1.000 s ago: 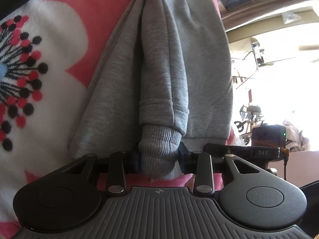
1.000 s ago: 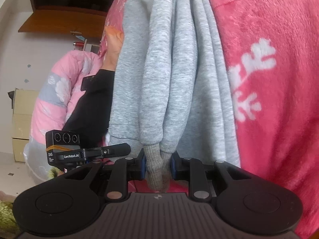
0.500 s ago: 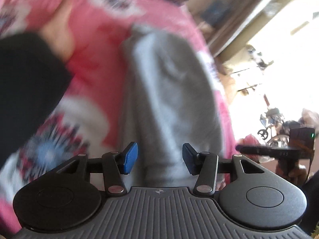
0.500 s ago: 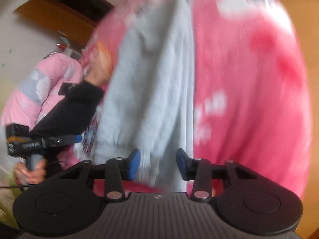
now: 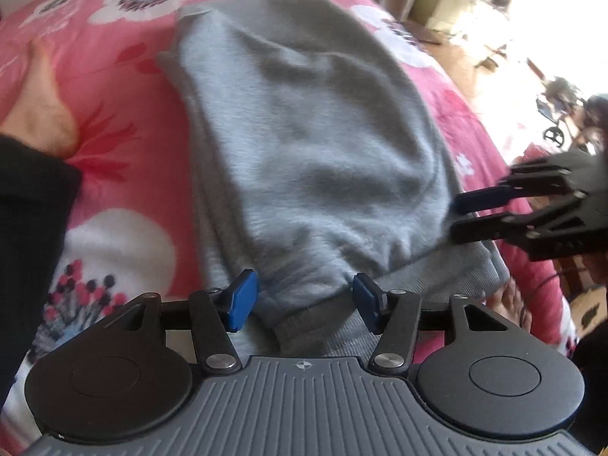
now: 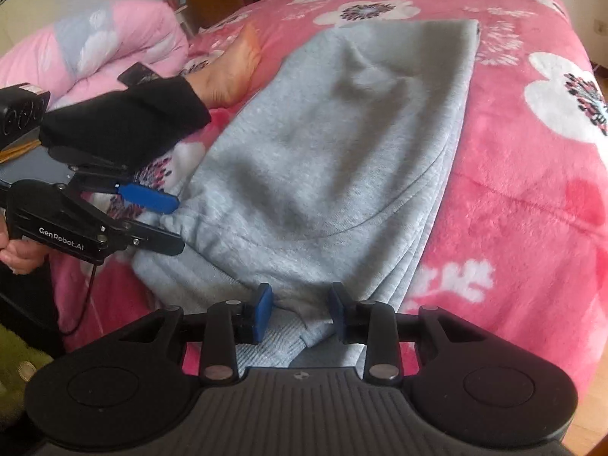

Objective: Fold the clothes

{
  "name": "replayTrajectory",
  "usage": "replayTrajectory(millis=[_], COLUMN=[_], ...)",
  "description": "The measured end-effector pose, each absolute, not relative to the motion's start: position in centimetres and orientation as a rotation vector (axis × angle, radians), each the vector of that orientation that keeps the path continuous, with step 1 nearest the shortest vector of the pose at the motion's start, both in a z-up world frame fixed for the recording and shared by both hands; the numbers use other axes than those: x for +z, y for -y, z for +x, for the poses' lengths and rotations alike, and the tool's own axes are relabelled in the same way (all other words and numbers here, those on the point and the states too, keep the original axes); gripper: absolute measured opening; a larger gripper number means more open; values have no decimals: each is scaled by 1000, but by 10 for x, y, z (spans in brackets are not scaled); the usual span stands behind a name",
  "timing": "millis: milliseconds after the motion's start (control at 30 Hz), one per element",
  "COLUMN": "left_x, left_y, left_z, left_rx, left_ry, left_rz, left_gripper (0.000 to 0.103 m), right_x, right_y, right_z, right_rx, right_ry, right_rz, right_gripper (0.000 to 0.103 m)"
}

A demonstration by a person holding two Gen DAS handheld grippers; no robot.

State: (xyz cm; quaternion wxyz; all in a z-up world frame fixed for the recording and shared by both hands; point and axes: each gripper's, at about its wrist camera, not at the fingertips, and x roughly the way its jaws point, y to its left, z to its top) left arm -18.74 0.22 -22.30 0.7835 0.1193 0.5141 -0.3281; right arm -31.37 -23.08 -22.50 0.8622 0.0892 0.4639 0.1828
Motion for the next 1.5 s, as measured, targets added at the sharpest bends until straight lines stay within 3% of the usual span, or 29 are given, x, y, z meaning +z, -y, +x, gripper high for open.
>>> replayTrajectory(millis=[67,200,367,433,567,733,933,1033,1167,1300,1500], left_x=[-210,-152,-40,5,81,137,86,33,-41,-111,-173], left_y=[-7,-16,-38,-46,-48,-27,-11,20,53,75,71], left_z=[-185,-181,-176,-166,-122,-87,-58,-39,-3,29,75], left_rx=[-679,-616,-567,-549,-474,-392,-414,-483,-576,-647,-637], left_ry=[-1129,-998,-787,-752,-780,-583,-522,-588,-694,-782,-748], left_rz=[235,215,144,107,25,126,190,406,461,479,410], left_gripper=[56,56,56,56,56,59,59,59,59,59,54], right_x=[-212,-175,-116,-89,-35,20,46,40,9,-47,-148], right_y=[230,242,255,255,249,248,254,260,274,286,300], right_z=[-320,-333,-333,-329,-302,-231,-145,-111,-78,-46,-17], right_rx=[338,290,239,226,230,175,53,-21,-29,1,13], right_ry=[-930,-791,-581,-503,-403,-392,-381,-416,-515,-654,-765], right_rz=[154,122,85,37,-26,-11,19,17,13,-8,72], right_gripper=[37,37,39,46,53,53,51,48,44,21,6])
